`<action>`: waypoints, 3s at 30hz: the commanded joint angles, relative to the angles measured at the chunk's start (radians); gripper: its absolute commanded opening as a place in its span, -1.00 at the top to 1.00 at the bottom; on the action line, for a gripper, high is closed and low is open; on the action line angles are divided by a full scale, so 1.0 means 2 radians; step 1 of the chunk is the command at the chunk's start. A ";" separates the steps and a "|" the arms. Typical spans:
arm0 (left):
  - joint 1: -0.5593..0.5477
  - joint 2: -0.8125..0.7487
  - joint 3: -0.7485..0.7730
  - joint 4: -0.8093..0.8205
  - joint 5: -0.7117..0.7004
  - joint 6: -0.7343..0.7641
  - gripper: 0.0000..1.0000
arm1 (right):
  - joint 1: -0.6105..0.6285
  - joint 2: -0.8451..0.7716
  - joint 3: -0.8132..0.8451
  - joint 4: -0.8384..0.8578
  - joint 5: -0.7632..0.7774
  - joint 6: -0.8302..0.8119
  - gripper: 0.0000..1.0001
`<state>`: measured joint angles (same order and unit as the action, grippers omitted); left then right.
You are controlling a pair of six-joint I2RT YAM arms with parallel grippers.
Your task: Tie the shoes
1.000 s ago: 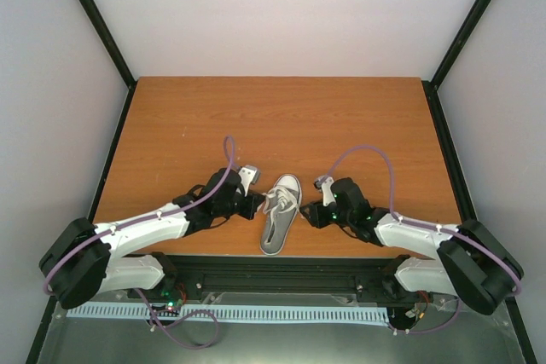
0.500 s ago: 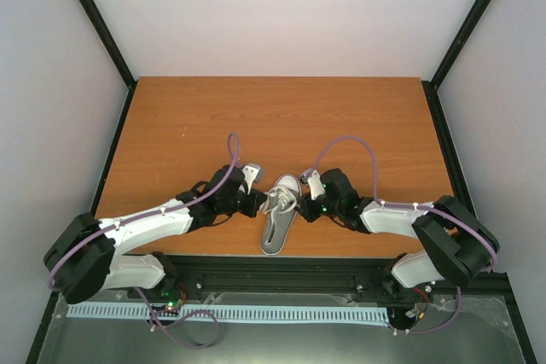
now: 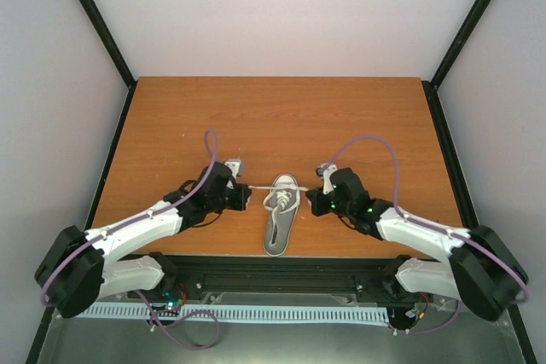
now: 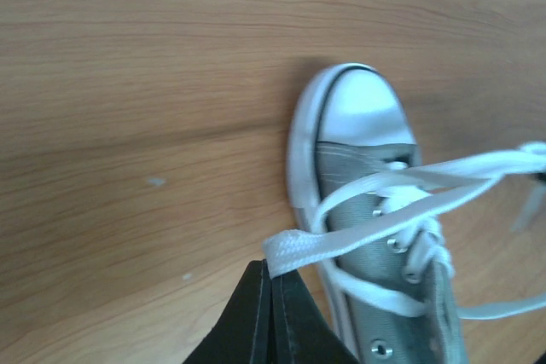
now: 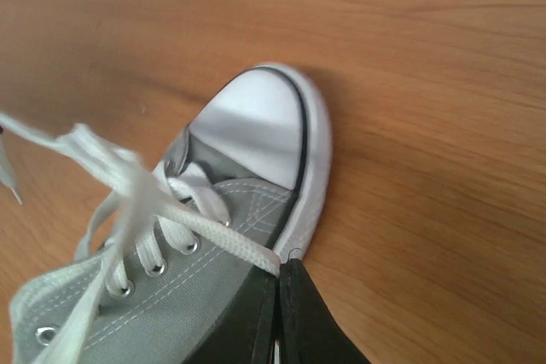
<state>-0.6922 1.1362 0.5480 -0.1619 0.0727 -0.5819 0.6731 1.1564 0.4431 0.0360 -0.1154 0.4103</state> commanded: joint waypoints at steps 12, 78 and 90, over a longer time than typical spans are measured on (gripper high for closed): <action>0.138 -0.124 -0.067 -0.158 -0.013 -0.106 0.98 | -0.141 -0.210 -0.073 -0.221 0.056 0.148 0.94; 0.008 0.046 -0.027 0.093 0.107 0.222 -0.20 | -0.275 -0.294 -0.122 -0.175 -0.111 0.142 0.94; -0.005 0.096 -0.003 0.080 0.134 0.235 -0.10 | -0.275 -0.288 -0.117 -0.174 -0.118 0.134 0.94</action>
<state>-0.6731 1.3094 0.4950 -0.0151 0.3279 -0.1539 0.1303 0.5774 0.1886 -0.3367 -0.3328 0.6956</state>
